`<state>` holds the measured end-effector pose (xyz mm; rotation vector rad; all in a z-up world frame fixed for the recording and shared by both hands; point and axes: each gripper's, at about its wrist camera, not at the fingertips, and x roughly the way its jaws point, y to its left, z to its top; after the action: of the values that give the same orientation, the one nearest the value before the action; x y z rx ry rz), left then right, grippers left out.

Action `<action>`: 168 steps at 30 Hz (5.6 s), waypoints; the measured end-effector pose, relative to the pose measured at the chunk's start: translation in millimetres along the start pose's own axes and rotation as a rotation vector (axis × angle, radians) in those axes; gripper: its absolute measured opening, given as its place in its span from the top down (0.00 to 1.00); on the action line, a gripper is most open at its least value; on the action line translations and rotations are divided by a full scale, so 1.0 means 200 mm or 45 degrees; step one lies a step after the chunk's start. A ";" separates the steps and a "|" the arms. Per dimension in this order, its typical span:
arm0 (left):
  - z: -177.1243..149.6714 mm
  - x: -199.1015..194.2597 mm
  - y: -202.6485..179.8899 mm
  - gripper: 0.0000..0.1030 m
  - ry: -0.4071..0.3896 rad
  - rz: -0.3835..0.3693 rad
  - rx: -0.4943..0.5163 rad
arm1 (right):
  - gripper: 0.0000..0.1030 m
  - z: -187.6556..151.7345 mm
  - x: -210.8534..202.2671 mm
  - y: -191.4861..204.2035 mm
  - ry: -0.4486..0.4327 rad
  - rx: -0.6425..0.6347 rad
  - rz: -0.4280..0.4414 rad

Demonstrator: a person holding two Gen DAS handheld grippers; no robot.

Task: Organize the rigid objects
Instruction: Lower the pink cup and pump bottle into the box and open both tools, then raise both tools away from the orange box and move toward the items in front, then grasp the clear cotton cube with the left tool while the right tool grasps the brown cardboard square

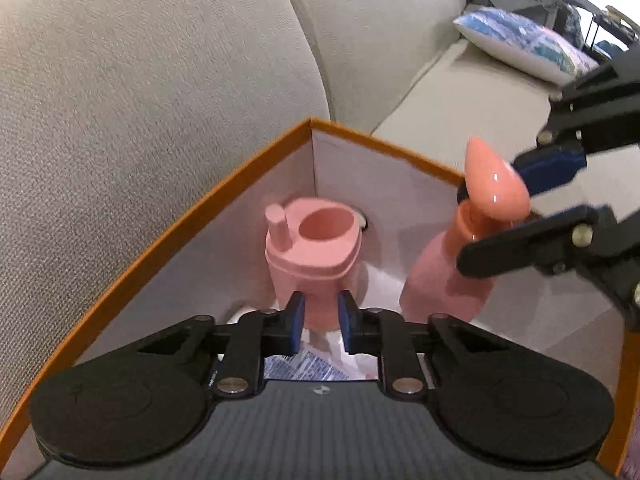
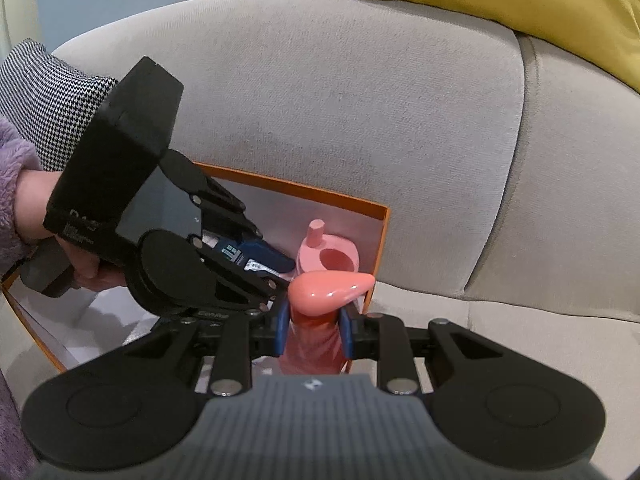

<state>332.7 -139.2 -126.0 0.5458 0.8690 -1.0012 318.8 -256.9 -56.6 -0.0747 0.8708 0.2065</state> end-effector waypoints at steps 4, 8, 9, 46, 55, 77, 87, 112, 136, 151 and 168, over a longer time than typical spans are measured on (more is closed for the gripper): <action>-0.04 -0.01 0.02 0.85 0.017 0.015 -0.035 | 0.74 0.00 0.03 0.01 0.019 0.006 0.001; -0.09 -0.10 0.04 0.85 0.003 0.018 -0.038 | 0.74 0.02 0.07 0.01 0.029 0.005 0.007; -0.10 -0.12 0.04 0.85 0.011 0.041 -0.039 | 0.74 0.03 0.07 0.01 0.030 0.001 0.008; -0.26 -0.41 -0.02 0.76 -0.026 0.207 -0.528 | 0.76 0.05 0.21 0.13 0.155 -0.148 -0.076; -0.29 -0.47 -0.06 0.76 -0.068 0.190 -0.564 | 0.76 0.05 0.19 0.11 0.170 0.060 -0.063; -0.33 -0.59 -0.16 0.76 -0.158 0.219 -0.645 | 0.94 0.02 0.13 0.14 0.171 0.066 -0.144; -0.36 -0.83 -0.26 0.73 -0.257 0.282 -0.676 | 0.93 -0.06 -0.09 0.18 0.093 0.091 -0.149; -0.87 -0.94 -0.68 0.71 -0.199 0.307 -0.992 | 0.63 -0.63 -0.59 0.49 -0.078 0.322 -0.007; -0.87 -0.65 -0.61 0.49 -0.110 0.262 -1.117 | 0.28 -0.75 -0.15 0.56 0.245 0.456 0.013; -0.73 -0.56 -0.60 0.28 -0.132 0.223 -1.126 | 0.33 -0.83 -0.17 0.41 0.229 0.531 -0.128; -0.58 -0.35 -0.54 0.30 0.021 0.252 -1.162 | 0.34 -0.80 -0.22 0.19 0.283 0.868 -0.012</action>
<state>174.6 -68.5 -133.3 -0.1417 1.1473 -0.3414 163.9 -250.6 -125.7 0.5425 1.1223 -0.1176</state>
